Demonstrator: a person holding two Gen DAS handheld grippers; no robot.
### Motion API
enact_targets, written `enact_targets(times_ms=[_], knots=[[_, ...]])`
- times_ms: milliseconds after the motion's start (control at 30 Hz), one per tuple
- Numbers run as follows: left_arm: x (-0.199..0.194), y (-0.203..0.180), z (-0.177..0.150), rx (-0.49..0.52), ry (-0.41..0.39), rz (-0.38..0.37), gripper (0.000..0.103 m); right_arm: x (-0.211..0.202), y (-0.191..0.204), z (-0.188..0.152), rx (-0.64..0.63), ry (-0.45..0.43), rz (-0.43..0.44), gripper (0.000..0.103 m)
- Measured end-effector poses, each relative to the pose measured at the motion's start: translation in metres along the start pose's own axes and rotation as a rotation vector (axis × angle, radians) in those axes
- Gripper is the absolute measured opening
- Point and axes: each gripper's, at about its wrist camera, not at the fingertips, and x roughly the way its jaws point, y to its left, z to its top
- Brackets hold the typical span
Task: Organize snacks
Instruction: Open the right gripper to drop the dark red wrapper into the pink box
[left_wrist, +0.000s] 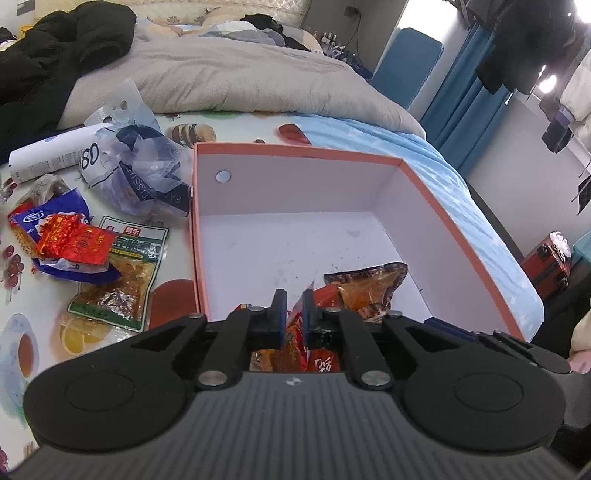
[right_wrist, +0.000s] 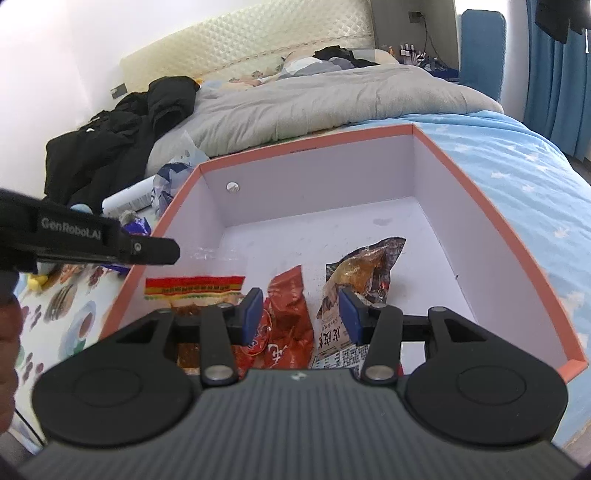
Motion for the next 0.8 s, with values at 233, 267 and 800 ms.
enact_targets(times_ms=[233,267,800], knots=[[-0.038,-0.004,-0.008,0.025,-0.083,0.007,0.063,-0.027,0.001,0.001,0.000,-0.056,-0.006,0.049],[-0.044,-0.004,-0.010,0.030,-0.092,0.006,0.063,-0.032,0.002,0.001,0.000,-0.064,-0.006,0.049],[-0.139,0.008,-0.089,0.049,-0.244,0.048,0.063,-0.104,0.051,-0.023,-0.079,-0.229,0.042,0.049]])
